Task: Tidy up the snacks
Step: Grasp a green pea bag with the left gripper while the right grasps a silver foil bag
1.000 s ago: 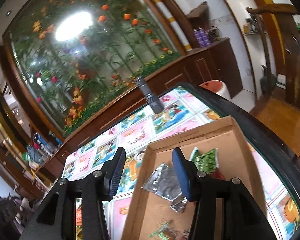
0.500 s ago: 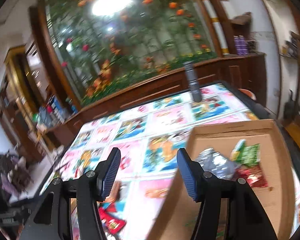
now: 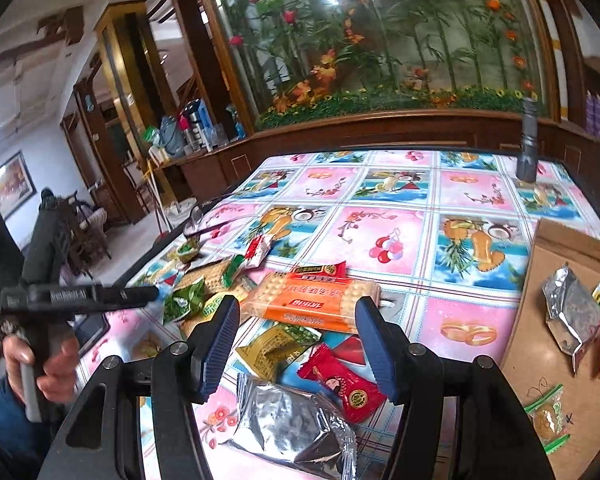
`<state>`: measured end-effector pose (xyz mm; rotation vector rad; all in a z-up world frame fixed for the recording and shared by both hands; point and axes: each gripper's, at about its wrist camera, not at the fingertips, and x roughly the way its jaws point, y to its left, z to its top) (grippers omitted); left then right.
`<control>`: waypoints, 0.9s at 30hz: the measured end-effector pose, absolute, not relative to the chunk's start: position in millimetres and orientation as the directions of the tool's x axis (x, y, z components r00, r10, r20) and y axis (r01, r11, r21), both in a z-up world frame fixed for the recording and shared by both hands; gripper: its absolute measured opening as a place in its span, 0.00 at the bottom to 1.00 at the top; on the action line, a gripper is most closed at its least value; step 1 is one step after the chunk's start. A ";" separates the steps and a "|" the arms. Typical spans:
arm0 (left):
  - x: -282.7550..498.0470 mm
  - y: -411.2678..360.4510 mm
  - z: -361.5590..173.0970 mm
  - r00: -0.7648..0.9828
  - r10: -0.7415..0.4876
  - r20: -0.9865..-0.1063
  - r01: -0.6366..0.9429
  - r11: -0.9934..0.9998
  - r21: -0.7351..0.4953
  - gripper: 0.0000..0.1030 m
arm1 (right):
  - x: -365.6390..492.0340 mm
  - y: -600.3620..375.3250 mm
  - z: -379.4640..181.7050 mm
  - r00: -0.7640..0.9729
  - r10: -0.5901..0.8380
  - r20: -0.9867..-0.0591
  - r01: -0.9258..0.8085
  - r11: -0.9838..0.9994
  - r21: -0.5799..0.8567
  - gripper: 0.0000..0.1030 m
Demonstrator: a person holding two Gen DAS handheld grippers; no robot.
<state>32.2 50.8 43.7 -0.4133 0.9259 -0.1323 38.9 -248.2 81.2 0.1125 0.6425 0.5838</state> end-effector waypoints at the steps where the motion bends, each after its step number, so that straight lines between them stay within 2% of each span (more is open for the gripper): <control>1: 35.5 44.7 43.0 0.594 -0.276 -0.756 -0.064 0.920 -0.386 0.65 | 40.5 -251.9 80.4 0.644 0.551 -0.531 -0.470 0.832 0.293 0.65; 5: 52.6 27.9 40.1 0.584 -0.266 -0.767 -0.069 0.925 -0.373 0.64 | 44.5 -258.9 78.6 0.633 0.562 -0.532 -0.448 0.827 0.341 0.65; 6: 56.3 24.3 38.5 0.583 -0.237 -0.777 -0.082 0.934 -0.347 0.61 | 45.0 -258.5 77.9 0.631 0.562 -0.535 -0.449 0.826 0.340 0.65; 7: 58.6 22.4 36.5 0.583 -0.216 -0.783 -0.089 0.941 -0.326 0.46 | 44.5 -256.8 78.4 0.627 0.564 -0.538 -0.452 0.825 0.338 0.65; 8: 60.5 20.3 32.3 0.579 -0.204 -0.789 -0.089 0.947 -0.310 0.37 | 44.0 -255.6 78.9 0.622 0.567 -0.541 -0.458 0.823 0.337 0.65; 11: 60.2 21.5 23.2 0.575 -0.219 -0.788 -0.073 0.946 -0.316 0.37 | 46.6 -250.4 75.3 0.568 0.597 -0.567 -0.484 0.799 0.357 0.66; 18: 55.5 29.0 25.4 0.611 -0.231 -0.757 -0.045 0.945 -0.325 0.36 | 59.2 -230.0 41.3 0.394 0.568 -0.722 -0.456 0.803 0.383 0.68; 27: 49.9 25.5 37.7 0.659 -0.227 -0.717 -0.012 0.950 -0.312 0.36 | 53.4 -232.5 37.4 0.363 0.541 -0.759 -0.438 0.817 0.374 0.71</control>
